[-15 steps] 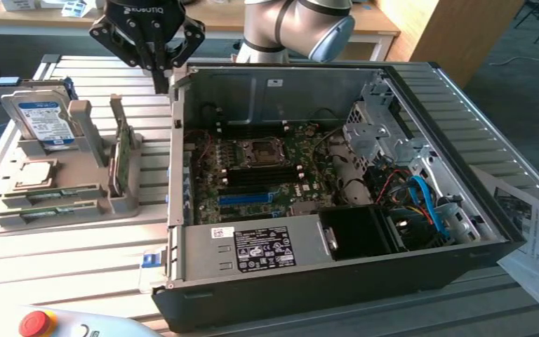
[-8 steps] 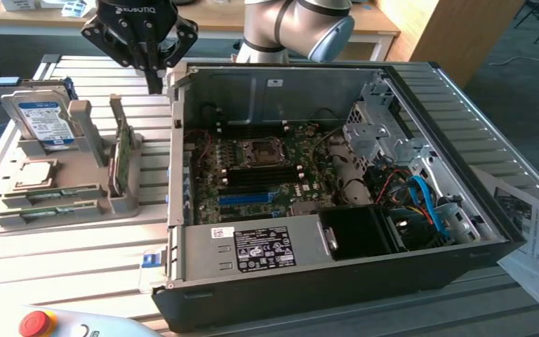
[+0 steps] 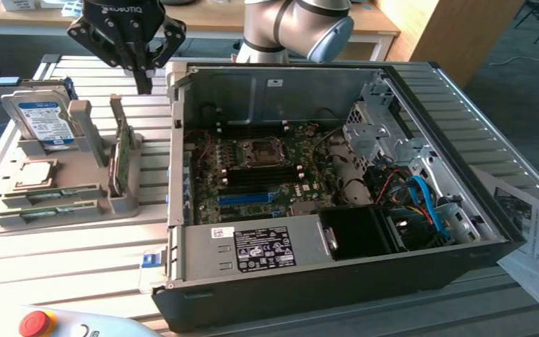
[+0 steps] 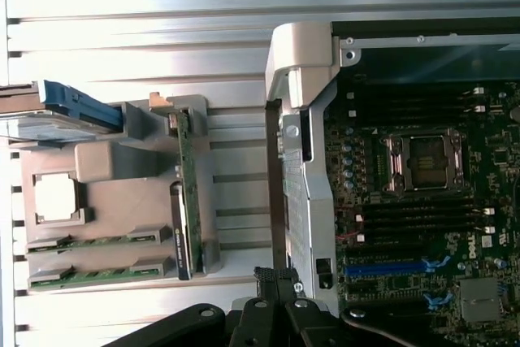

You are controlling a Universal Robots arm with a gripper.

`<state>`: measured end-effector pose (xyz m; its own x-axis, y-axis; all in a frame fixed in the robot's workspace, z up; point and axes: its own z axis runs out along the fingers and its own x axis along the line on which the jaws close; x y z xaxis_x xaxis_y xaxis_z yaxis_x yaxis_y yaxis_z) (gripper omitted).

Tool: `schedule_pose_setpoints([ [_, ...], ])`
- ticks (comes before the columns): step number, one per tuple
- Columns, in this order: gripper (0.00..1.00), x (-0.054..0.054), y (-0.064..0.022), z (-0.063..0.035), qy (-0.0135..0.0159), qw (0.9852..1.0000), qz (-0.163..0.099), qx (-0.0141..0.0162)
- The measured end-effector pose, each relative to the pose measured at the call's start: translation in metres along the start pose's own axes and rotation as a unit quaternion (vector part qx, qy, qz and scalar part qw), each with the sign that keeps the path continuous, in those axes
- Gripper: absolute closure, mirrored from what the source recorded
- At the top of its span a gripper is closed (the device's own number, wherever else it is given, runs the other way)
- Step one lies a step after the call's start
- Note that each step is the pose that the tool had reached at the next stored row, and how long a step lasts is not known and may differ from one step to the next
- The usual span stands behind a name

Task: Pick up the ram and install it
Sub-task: 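Reach for the ram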

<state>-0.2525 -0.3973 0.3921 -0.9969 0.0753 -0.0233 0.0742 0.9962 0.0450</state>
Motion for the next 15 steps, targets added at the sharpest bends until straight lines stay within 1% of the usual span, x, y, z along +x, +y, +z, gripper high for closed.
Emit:
schedule_pose_setpoints([
  [15,0.9,0.03,-0.0023,-0.0005,0.0,1.0,0.0,0.0],
])
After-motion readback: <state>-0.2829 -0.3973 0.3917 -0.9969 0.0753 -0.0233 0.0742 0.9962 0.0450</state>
